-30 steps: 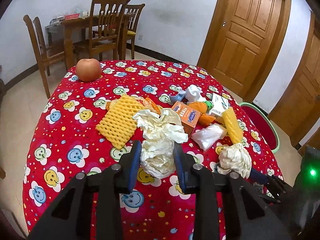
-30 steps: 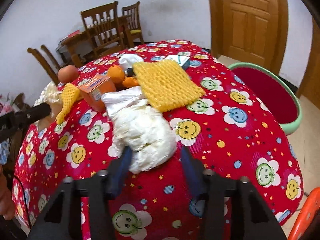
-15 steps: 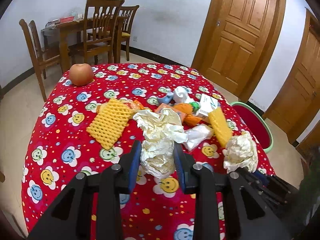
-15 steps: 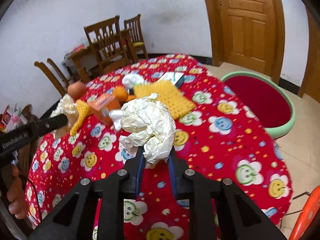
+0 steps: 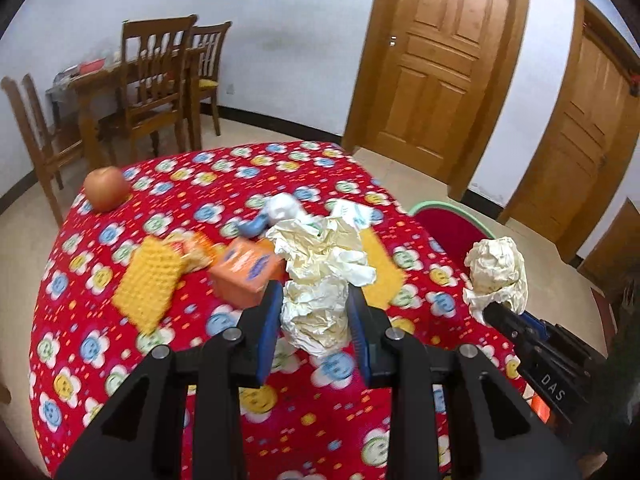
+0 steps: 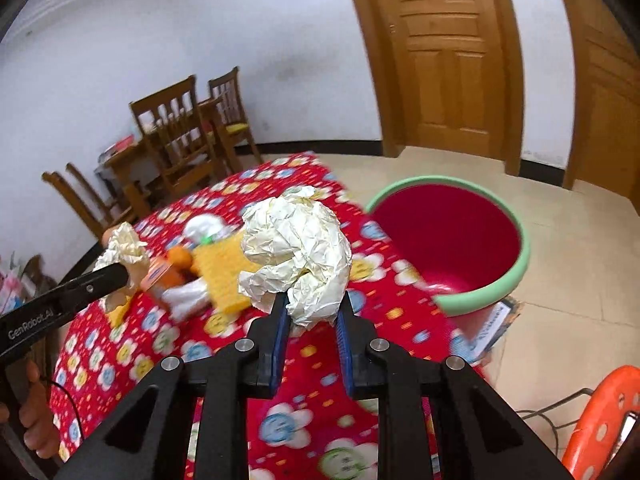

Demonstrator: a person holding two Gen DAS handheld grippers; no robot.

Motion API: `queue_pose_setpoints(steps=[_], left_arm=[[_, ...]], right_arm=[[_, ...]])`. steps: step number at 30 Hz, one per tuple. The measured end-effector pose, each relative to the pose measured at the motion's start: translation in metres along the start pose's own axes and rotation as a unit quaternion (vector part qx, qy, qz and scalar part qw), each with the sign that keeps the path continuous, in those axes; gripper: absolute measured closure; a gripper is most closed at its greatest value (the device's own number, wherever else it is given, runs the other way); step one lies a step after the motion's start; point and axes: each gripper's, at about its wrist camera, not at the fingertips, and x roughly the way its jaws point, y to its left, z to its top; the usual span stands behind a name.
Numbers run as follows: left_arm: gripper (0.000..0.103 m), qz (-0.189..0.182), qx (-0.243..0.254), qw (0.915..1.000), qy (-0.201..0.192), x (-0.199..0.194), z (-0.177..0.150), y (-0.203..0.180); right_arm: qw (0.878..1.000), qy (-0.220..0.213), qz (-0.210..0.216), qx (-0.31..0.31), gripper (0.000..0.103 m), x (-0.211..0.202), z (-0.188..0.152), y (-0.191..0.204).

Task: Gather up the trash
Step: 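Grasp the white tissue ball with the right gripper and drop it into the red bucket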

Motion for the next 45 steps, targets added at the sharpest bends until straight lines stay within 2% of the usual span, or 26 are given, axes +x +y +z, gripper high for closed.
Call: queue_pose_setpoints(steps=[13,25,35,38,45], left_arm=[[0.071,-0.039,0.062,0.9973,0.003,0.047,0.038,-0.080],[0.071,-0.053,0.095,0.9936,0.030,0.105,0.056,-0.127],[0.071,-0.051,0.110,0.9913,0.052,0.140,0.058,-0.146],[0.071,-0.047,0.113,0.9909,0.055,0.146,0.059,-0.148],[0.071,-0.047,0.118,0.9901,0.059,0.153,0.058,-0.156]], right_arm=[[0.997,-0.010,-0.062,0.051,0.081,0.019,0.028,-0.076],[0.989,0.014,-0.112,0.096,0.080,0.060,0.041,-0.136],[0.987,0.031,-0.117,0.107,0.076,0.080,0.039,-0.152],[0.988,0.026,-0.110,0.109,0.071,0.080,0.040,-0.153],[0.988,0.008,-0.101,0.119,0.068,0.067,0.041,-0.155]])
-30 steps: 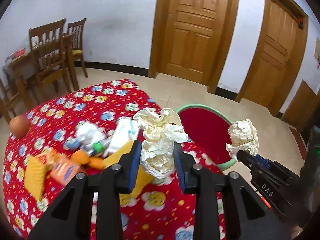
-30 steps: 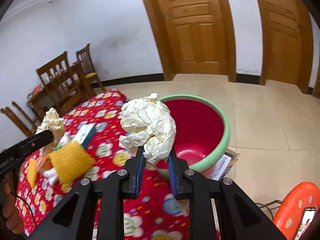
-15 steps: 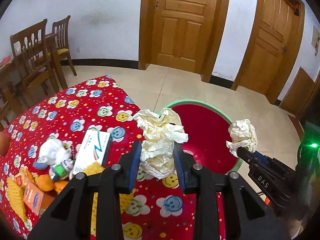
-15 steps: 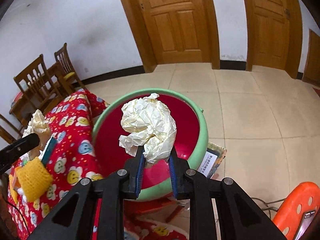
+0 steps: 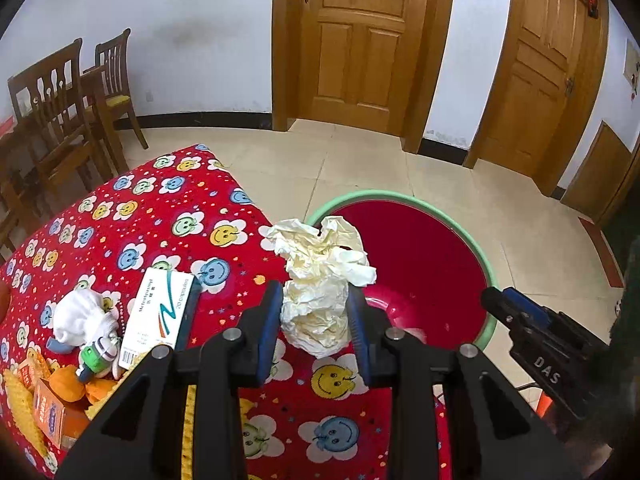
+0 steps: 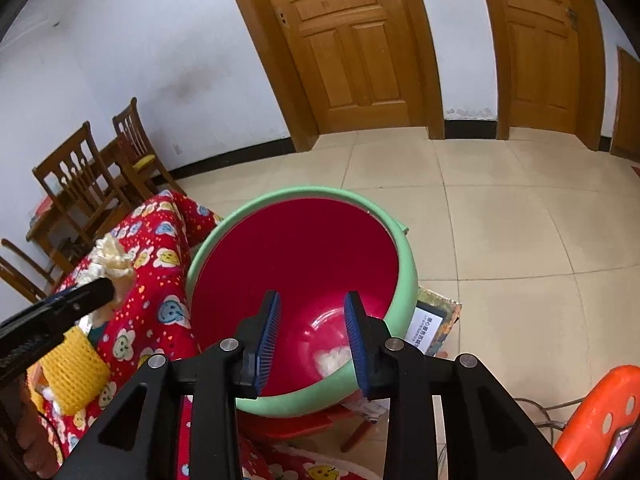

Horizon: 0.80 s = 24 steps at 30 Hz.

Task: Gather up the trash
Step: 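Grasp the white tissue ball with the right gripper and drop it into the red bucket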

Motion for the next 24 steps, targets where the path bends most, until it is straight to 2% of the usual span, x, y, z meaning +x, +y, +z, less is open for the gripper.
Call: queue_pose_setpoints(steps=[3,9,14,19,21,24], left_arm=[[0.071,-0.001,0.005,1.0000,0.002,0.003,0.001,-0.005],[0.071,-0.011,0.024,0.9996,0.004,0.012,0.002,-0.019],[0.070,-0.015,0.041,0.9990,0.012,0.024,0.003,-0.033],[0.046,-0.003,0.046,0.9988,0.016,0.030,0.004,-0.039],[0.040,0.003,0.045,0.9989,0.014,0.029,0.004,-0.040],[0.039,0.005,0.043,0.9990,0.014,0.026,0.003,-0.038]], right_arm=[[1.000,-0.011,-0.003,0.009,0.057,-0.008,-0.001,-0.005],[0.999,-0.016,-0.006,0.032,0.056,-0.018,-0.006,-0.015],[0.998,-0.012,-0.010,0.054,0.050,-0.022,-0.012,-0.026],[0.998,-0.009,-0.016,0.066,0.050,-0.025,-0.017,-0.035],[0.997,-0.008,-0.017,0.068,0.050,-0.027,-0.018,-0.037],[0.997,-0.007,-0.015,0.071,0.049,-0.029,-0.020,-0.037]])
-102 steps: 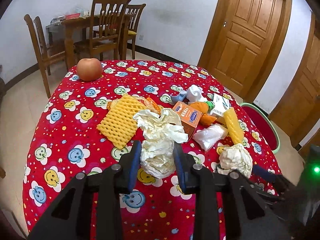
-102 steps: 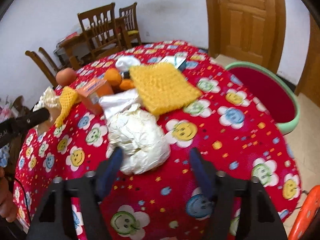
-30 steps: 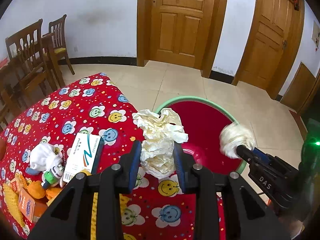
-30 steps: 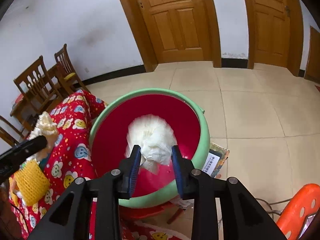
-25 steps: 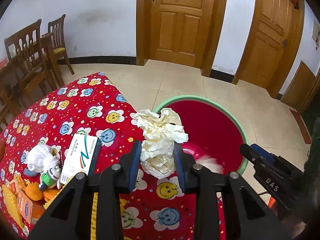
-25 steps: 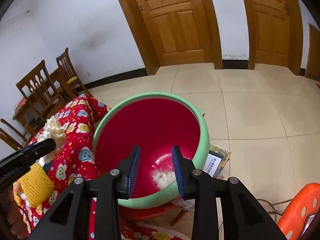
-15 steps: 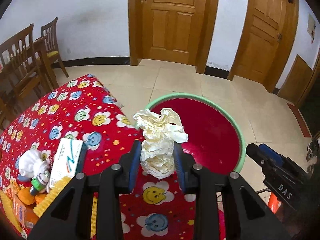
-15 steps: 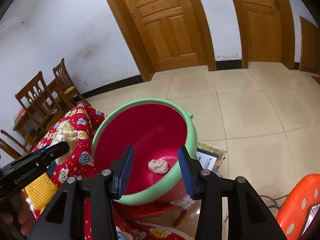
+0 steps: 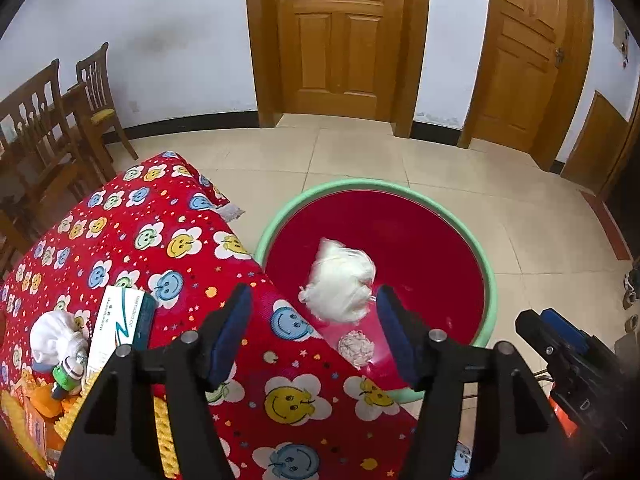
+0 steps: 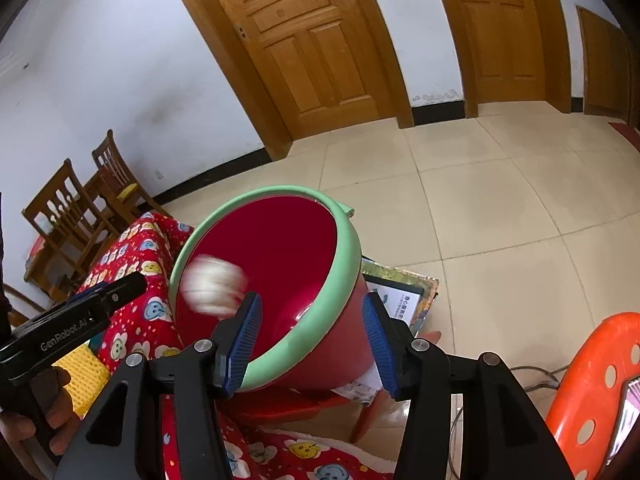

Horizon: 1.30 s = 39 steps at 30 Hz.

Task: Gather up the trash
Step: 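Grasp the white tissue ball with the right gripper and drop it into the red bucket, then move the right gripper back over the yellow foam net on the table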

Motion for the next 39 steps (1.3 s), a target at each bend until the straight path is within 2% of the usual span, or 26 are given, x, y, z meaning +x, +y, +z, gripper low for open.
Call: queue_pose_setpoints(steps=[7,12,26,33,39], left_arm=[[0.038,-0.005,-0.021,0.9998,0.001,-0.020,-0.011,0.012],[0.034,0.002,-0.044,0.9990,0.000,-0.038,-0.022,0.028],[0.030,0.054,-0.105,0.9928,-0.017,-0.097,-0.065,0.088],[0.030,0.084,-0.137,0.9868,-0.020,-0.119,-0.085,0.124],[0.029,0.110,-0.167,0.9795,-0.023,-0.135,-0.104,0.156]], right_arm=[[1.000,-0.002,0.012,-0.007,0.049,-0.011,-0.004,0.008],[1.000,-0.005,0.025,-0.013,0.044,-0.019,-0.007,0.018],[0.995,0.006,0.068,-0.066,0.043,-0.036,-0.027,0.070],[0.990,0.014,0.089,-0.108,0.042,-0.040,-0.040,0.104],[0.983,0.038,0.117,-0.133,0.037,-0.035,-0.053,0.134]])
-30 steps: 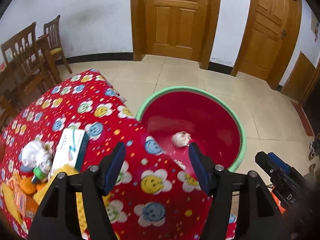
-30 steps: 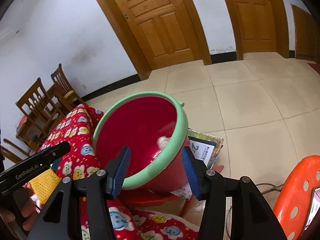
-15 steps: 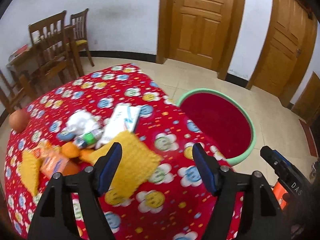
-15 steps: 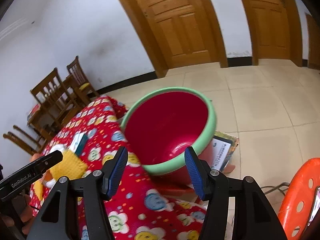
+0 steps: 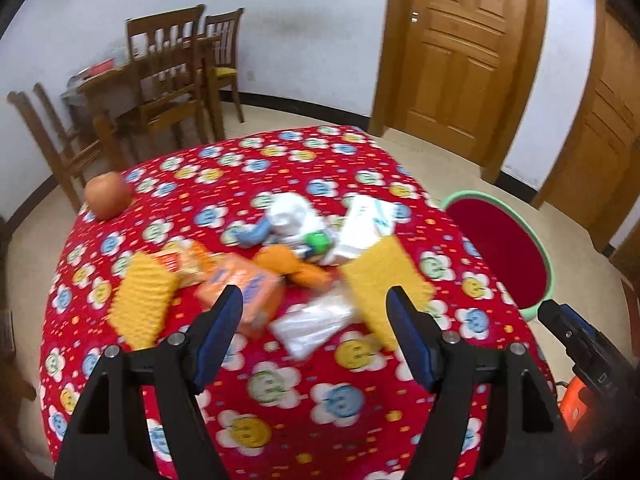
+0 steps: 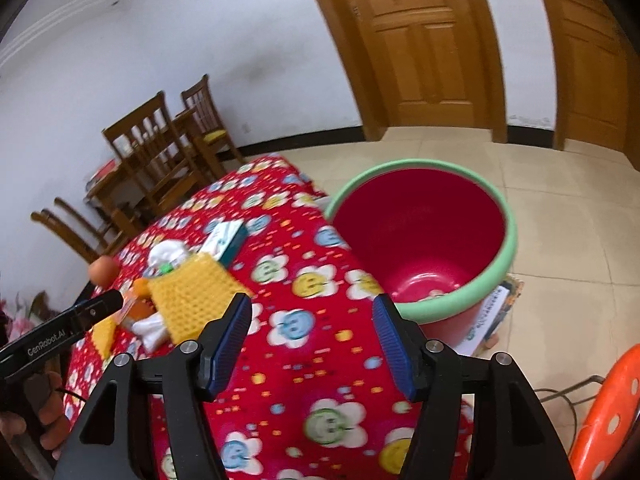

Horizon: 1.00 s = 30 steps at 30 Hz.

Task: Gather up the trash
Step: 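Move the right gripper back over the yellow foam net on the table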

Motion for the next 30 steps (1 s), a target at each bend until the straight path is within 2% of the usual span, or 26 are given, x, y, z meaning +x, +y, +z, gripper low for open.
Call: queue_pose_setpoints(steps=[8,10,17,25,30], left_arm=[[0.029,0.042,-0.056,0.9975,0.002,-0.002,-0.007,0.062],[0.029,0.057,-0.076,0.9955,0.009,0.002,-0.009,0.078],[0.029,0.086,-0.136,0.9864,0.034,0.023,-0.020,0.124],[0.029,0.106,-0.154,0.9806,0.060,0.049,-0.028,0.145],[0.029,0.106,-0.166,0.9777,0.074,0.061,-0.030,0.153]], right_arm=[[0.998,0.038,0.032,-0.040,0.035,0.026,-0.002,0.040],[0.997,0.046,0.035,-0.049,0.029,0.033,-0.003,0.049],[0.994,0.079,0.043,-0.066,0.028,0.061,-0.005,0.071],[0.992,0.100,0.033,-0.071,0.028,0.088,-0.003,0.075],[0.991,0.111,0.036,-0.070,0.029,0.099,-0.006,0.078]])
